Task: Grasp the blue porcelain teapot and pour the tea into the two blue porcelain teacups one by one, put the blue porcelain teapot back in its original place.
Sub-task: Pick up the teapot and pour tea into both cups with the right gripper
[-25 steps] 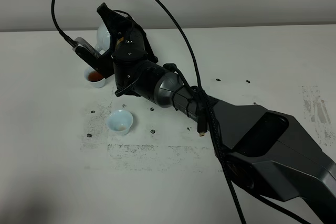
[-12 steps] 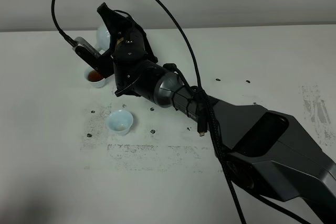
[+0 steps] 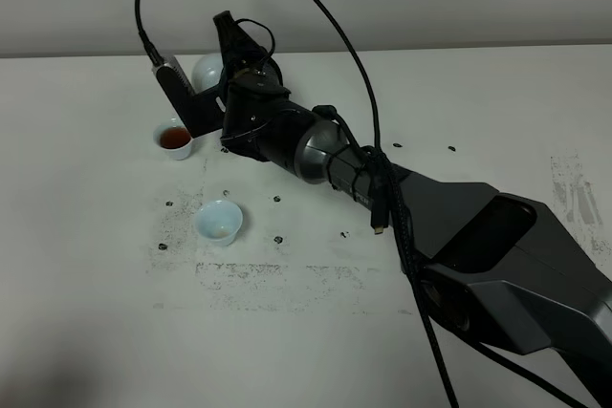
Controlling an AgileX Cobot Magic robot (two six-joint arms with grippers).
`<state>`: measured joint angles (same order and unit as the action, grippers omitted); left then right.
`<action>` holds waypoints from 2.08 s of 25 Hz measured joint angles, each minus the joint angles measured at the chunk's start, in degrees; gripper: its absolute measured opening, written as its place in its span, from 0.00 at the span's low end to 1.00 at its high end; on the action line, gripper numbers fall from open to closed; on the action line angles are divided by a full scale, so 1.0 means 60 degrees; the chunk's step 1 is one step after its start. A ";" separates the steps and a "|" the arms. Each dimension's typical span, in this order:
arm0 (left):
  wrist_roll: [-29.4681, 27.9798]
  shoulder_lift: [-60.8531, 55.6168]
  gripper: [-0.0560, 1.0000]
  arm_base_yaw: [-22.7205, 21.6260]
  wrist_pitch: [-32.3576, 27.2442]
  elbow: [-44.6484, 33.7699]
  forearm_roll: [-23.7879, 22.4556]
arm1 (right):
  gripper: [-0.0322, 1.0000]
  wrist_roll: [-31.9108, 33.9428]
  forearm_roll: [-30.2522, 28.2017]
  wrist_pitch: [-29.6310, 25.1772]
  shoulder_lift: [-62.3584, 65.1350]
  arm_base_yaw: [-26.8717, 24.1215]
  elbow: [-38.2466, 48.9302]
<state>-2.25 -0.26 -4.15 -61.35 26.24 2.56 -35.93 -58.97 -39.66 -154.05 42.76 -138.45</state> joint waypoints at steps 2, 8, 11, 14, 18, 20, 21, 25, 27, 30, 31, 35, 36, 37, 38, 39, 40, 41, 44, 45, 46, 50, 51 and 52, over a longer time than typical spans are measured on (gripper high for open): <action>0.0000 0.0000 0.70 0.0000 0.0000 0.0000 0.0000 | 0.09 0.0280 0.0588 -0.0024 0.0128 -0.0163 0.0000; 0.0000 0.0000 0.70 0.0000 -0.0003 0.0000 0.0000 | 0.09 0.0682 0.3529 -0.1309 0.0883 -0.0659 -0.0134; 0.0000 0.0000 0.70 0.0000 -0.0003 0.0000 0.0000 | 0.09 0.0733 0.5113 -0.2467 0.1206 -0.0916 -0.0215; 0.0000 0.0000 0.70 0.0000 -0.0003 0.0000 0.0000 | 0.09 0.0921 0.6468 -0.3616 0.1287 -0.1077 -0.0275; 0.0000 0.0000 0.70 0.0000 -0.0003 0.0000 0.0000 | 0.09 0.1417 0.7837 -0.4453 0.1287 -0.1203 -0.0285; 0.0000 0.0000 0.70 0.0000 -0.0003 0.0000 0.0000 | 0.09 0.1586 0.8188 -0.4703 0.1287 -0.1270 -0.0343; 0.0000 0.0000 0.70 0.0000 -0.0003 0.0000 0.0000 | 0.09 0.1645 0.8342 -0.4850 0.1287 -0.1295 -0.0426; 0.0000 0.0000 0.70 0.0000 -0.0003 0.0000 0.0000 | 0.09 0.1721 0.8851 -0.5223 0.1287 -0.1404 -0.1237; 0.0000 0.0000 0.70 0.0000 -0.0003 0.0000 0.0000 | 0.09 0.1799 0.9153 -0.5203 0.1287 -0.1455 -0.1621; 0.0000 0.0000 0.70 0.0000 -0.0003 0.0000 0.0000 | 0.09 0.2109 0.9358 -0.5169 0.1184 -0.1487 -0.1828; 0.0000 0.0000 0.70 0.0000 -0.0003 0.0000 0.0000 | 0.09 0.2171 0.9370 -0.5157 0.1101 -0.1487 -0.1838; 0.0000 0.0000 0.70 0.0000 -0.0003 0.0000 0.0000 | 0.09 0.2247 0.9382 -0.5235 0.0540 -0.1508 -0.1838; 0.0000 0.0000 0.70 0.0000 -0.0003 0.0000 0.0000 | 0.09 0.2247 0.9394 -0.5250 0.0418 -0.1529 -0.1838; 0.0000 0.0000 0.70 0.0000 -0.0003 0.0000 0.0000 | 0.09 0.2247 0.9435 -0.5250 0.0333 -0.1568 -0.1838; 0.0000 0.0000 0.70 0.0000 -0.0003 0.0000 0.0000 | 0.09 0.2247 0.9455 -0.5250 0.0283 -0.1586 -0.1838; 0.0000 0.0000 0.70 0.0000 -0.0003 0.0000 0.0000 | 0.09 0.2247 0.9455 -0.5250 0.0262 -0.1611 -0.1838; 0.0000 0.0000 0.70 0.0000 -0.0003 0.0000 0.0000 | 0.09 0.2247 0.9433 -0.5250 0.0262 -0.1629 -0.1838; 0.0000 0.0000 0.70 0.0000 -0.0003 0.0000 0.0000 | 0.09 0.2247 0.9433 -0.5250 0.0262 -0.1637 -0.1838; 0.0000 0.0000 0.70 0.0000 -0.0003 0.0000 0.0000 | 0.09 0.2247 0.9535 -0.5241 0.0262 -0.1653 -0.1838; 0.0000 0.0000 0.70 0.0000 -0.0003 0.0000 0.0000 | 0.09 0.2247 0.9587 -0.5241 0.0262 -0.1653 -0.1838; 0.0000 0.0000 0.70 0.0000 -0.0003 0.0000 0.0000 | 0.09 0.2247 0.9651 -0.5241 0.0253 -0.1653 -0.1838; 0.0000 0.0000 0.70 0.0000 -0.0003 0.0000 0.0000 | 0.09 0.2247 0.9684 -0.5253 0.0299 -0.1653 -0.1838; 0.0000 0.0000 0.70 0.0000 -0.0003 0.0000 0.0000 | 0.09 0.2247 0.9658 -0.5260 0.0352 -0.1653 -0.1838; 0.0000 0.0000 0.70 0.0000 -0.0003 0.0000 0.0000 | 0.09 0.2247 0.9634 -0.5260 0.0448 -0.1653 -0.1838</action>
<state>-2.25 -0.26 -4.15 -61.37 26.24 2.56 -22.45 -1.17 -71.22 -151.36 32.84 -149.47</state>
